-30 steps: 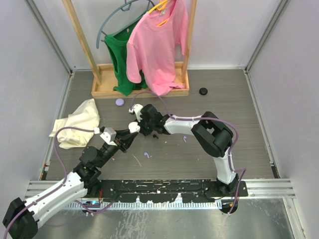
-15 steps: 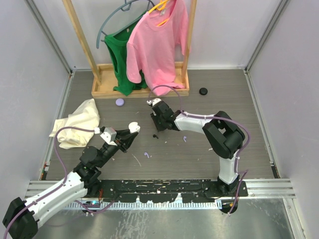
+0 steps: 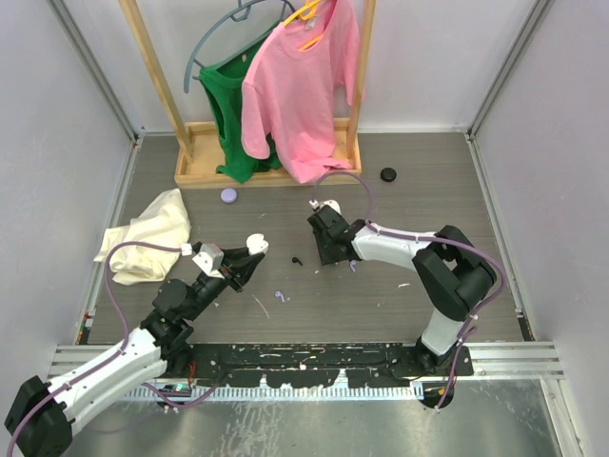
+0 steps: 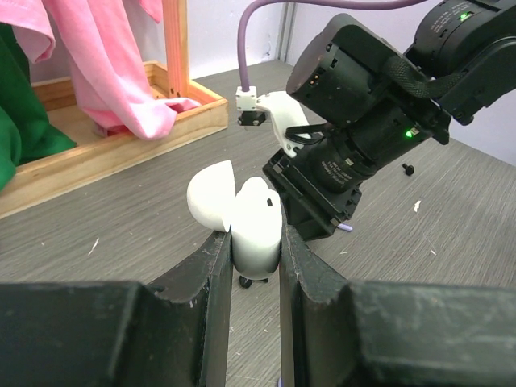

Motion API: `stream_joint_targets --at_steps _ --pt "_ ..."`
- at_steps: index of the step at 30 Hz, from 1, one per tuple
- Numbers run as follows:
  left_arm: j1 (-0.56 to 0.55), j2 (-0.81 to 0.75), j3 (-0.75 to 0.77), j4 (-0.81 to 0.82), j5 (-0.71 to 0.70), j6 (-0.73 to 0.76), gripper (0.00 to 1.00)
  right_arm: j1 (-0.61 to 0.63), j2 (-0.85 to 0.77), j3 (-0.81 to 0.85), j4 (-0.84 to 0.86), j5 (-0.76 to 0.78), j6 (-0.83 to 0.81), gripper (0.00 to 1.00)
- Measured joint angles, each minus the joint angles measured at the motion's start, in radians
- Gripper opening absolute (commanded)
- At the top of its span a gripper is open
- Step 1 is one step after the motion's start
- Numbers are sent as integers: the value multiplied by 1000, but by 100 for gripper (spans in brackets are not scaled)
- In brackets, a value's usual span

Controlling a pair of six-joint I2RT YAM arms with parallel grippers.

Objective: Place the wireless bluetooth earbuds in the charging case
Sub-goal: Pick up the earbud from the center of the board.

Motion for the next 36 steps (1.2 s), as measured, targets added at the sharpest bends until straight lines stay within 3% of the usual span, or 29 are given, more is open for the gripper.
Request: stream_joint_targets --at_steps 16,27,36 --pt "0 3 0 0 1 0 0 -2 -29 -15 -79 -17 53 54" --pt "0 10 0 0 8 0 0 -4 -22 121 -236 -81 -80 60" --pt "0 11 0 0 16 0 0 -10 62 261 -369 -104 -241 58"
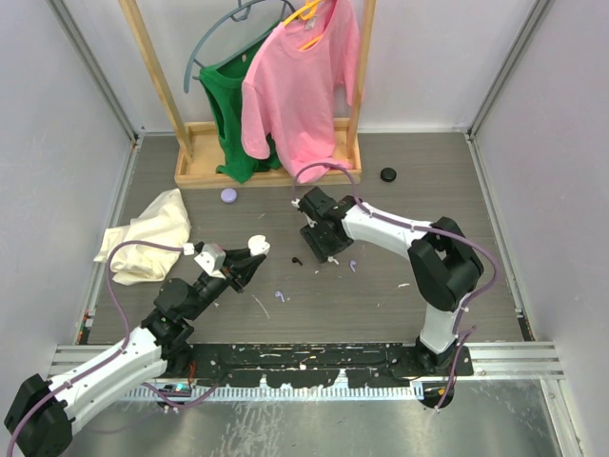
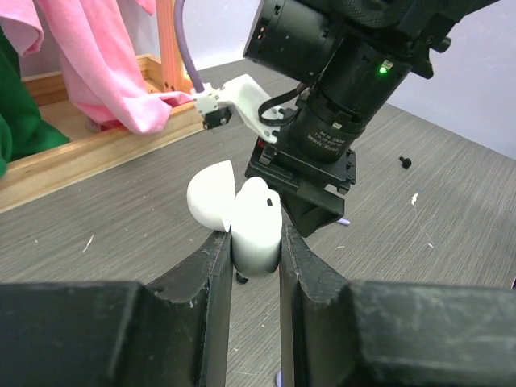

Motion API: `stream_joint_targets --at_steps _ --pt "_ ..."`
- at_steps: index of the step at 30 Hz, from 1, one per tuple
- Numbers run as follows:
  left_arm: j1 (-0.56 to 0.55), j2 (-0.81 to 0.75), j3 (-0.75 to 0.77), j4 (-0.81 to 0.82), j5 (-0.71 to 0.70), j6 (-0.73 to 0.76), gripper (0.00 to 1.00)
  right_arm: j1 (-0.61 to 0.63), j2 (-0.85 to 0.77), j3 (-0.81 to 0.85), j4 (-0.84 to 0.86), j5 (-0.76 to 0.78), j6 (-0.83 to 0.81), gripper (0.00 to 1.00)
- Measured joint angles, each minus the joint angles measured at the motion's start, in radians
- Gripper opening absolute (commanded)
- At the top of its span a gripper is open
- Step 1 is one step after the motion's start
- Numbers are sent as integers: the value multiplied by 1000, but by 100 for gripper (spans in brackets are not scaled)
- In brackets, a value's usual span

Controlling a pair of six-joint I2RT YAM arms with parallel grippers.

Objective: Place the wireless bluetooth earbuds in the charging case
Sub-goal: Pick up the earbud from the center of the board.

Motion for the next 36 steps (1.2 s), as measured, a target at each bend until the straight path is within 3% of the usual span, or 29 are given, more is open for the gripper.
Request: stream_joint_targets --at_steps 14,36 --pt "0 0 0 0 3 0 0 -28 154 124 -84 -56 -189 49" --pt "0 6 0 0 7 0 0 -30 214 164 -132 -107 -217 26"
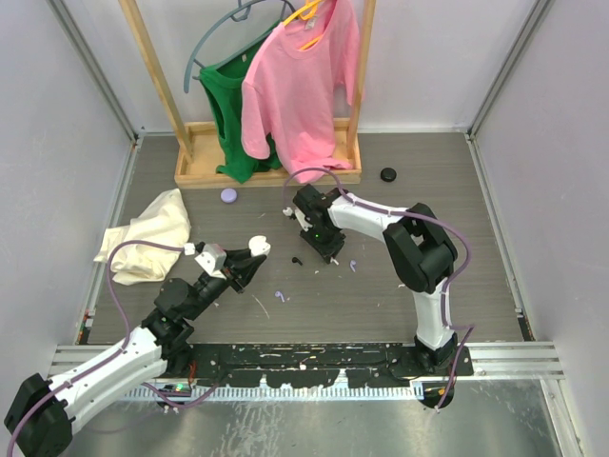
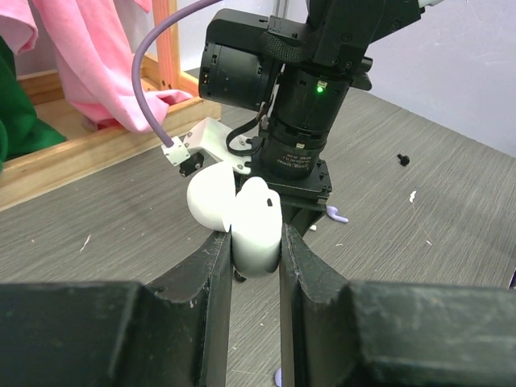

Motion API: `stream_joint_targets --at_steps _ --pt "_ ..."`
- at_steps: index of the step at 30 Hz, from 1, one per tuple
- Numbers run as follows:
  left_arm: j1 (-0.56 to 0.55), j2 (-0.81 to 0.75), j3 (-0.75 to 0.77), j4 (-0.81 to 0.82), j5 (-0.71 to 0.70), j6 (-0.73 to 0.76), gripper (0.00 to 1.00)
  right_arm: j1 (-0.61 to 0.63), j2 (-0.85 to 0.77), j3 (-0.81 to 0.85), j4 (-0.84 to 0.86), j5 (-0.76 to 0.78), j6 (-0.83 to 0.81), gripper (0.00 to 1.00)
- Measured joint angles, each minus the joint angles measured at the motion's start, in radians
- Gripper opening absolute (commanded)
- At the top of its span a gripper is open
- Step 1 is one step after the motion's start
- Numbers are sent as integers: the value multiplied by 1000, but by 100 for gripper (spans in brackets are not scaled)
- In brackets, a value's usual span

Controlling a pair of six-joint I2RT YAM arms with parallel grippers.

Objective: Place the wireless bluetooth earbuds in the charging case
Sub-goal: Pick up the earbud from the center of the board.

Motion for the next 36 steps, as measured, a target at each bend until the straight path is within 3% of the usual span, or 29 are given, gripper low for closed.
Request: stream_joint_targets --at_steps 7,15,36 --pt "0 6 0 0 1 0 0 0 -33 -35 10 -1 34 20" --pt "0 12 0 1 1 0 0 13 -196 -77 38 28 134 20" --pt "0 119 0 61 82 8 0 275 -667 -198 296 246 347 20"
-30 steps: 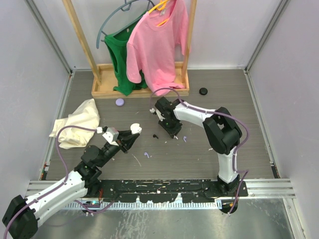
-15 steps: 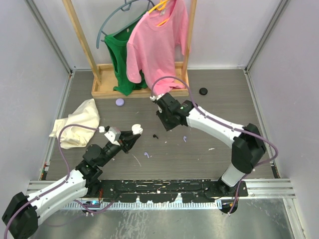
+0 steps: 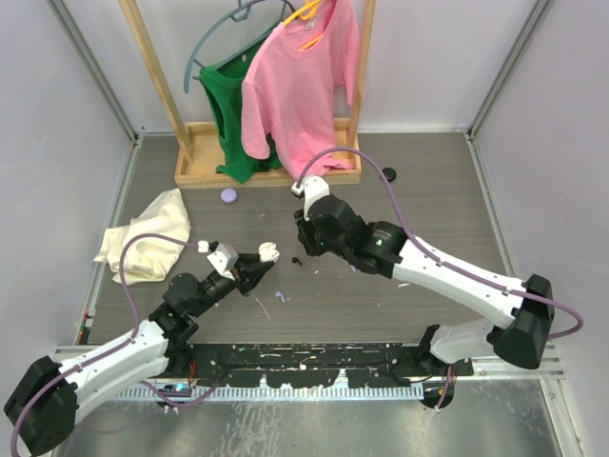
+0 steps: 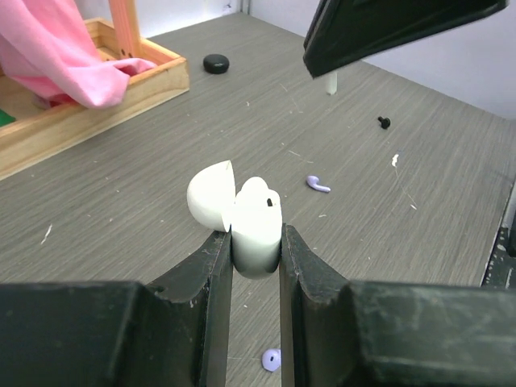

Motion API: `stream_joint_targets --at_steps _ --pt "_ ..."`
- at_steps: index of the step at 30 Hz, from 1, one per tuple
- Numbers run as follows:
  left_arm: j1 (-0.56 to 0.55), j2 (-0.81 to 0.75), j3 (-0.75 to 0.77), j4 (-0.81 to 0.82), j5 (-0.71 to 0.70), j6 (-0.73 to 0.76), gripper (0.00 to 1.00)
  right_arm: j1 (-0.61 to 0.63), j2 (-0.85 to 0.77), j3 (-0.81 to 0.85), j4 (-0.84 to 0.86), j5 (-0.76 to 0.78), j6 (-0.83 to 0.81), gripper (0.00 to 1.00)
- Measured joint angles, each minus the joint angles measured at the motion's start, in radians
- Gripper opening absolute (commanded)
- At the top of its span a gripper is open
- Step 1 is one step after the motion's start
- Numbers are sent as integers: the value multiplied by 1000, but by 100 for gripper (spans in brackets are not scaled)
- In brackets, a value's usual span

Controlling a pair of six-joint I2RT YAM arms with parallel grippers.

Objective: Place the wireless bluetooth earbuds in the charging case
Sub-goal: Pick up the earbud from the center of the board, then place the earbud in the charging case.

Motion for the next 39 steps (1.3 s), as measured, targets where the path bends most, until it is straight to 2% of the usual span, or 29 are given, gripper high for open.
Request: stream_joint_targets --at_steps 7,21,39 --pt "0 37 0 26 54 0 0 73 -97 -97 180 -4 14 20" --pt "0 41 0 90 127 1 0 141 -99 -227 496 -116 18 20" --pt "0 40 -2 85 138 1 0 150 -89 -322 595 -116 45 20"
